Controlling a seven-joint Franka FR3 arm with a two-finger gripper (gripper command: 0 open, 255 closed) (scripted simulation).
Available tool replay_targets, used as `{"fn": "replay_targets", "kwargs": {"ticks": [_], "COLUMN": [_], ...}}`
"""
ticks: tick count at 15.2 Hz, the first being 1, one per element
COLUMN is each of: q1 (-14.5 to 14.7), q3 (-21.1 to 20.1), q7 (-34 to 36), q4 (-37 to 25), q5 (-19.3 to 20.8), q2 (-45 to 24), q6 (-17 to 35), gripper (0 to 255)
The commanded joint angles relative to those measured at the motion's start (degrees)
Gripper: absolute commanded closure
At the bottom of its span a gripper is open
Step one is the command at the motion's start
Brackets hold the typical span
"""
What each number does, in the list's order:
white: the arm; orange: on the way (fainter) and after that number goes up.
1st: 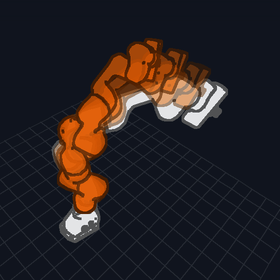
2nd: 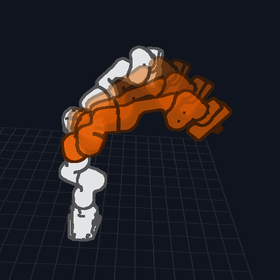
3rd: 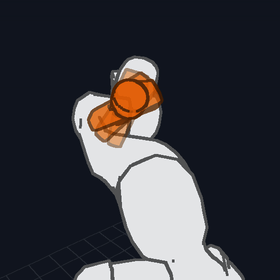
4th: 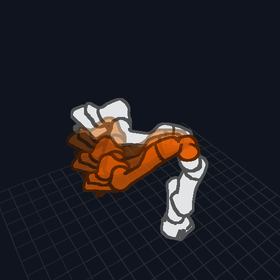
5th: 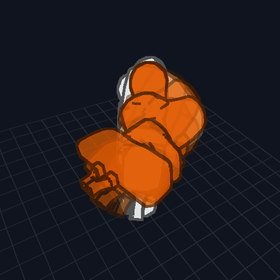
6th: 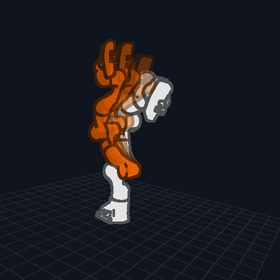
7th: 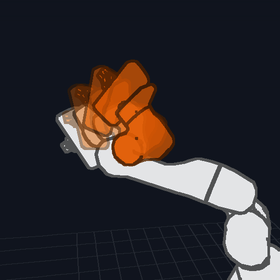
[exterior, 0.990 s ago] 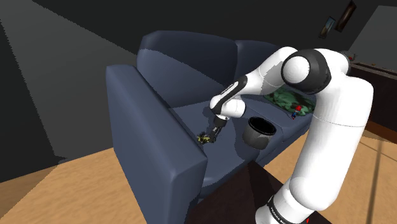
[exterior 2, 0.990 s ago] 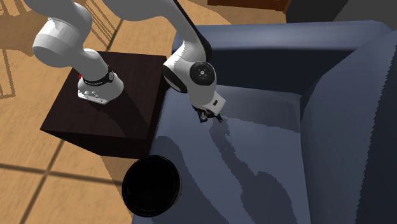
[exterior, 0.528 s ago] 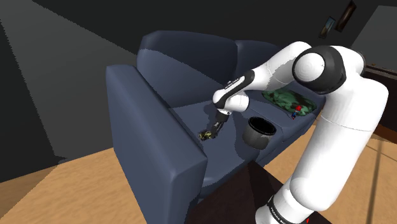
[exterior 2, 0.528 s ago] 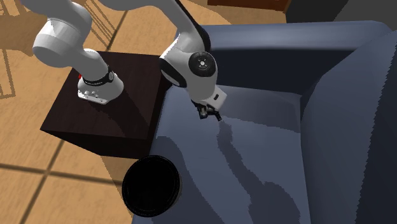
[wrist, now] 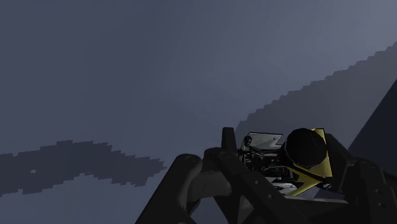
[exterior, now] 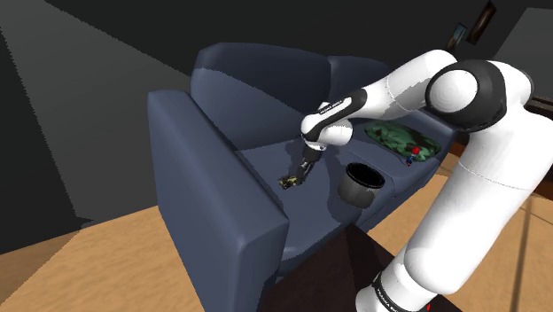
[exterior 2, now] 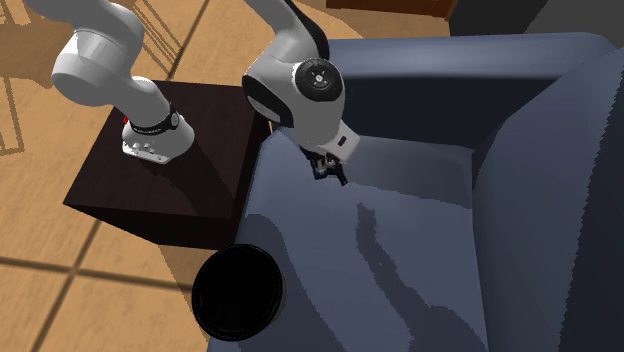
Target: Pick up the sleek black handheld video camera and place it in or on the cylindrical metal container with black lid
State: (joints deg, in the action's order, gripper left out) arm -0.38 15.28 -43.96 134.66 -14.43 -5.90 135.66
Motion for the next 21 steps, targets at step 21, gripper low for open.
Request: {"fn": "replay_targets", "kwargs": {"ticks": [21], "q1": [-0.8], "q3": [1.2], "q7": [4.5], "q4": [-5.5], "q5": [6.3], "q2": [10.6], "q6": [-15.3], "gripper": [255]}}
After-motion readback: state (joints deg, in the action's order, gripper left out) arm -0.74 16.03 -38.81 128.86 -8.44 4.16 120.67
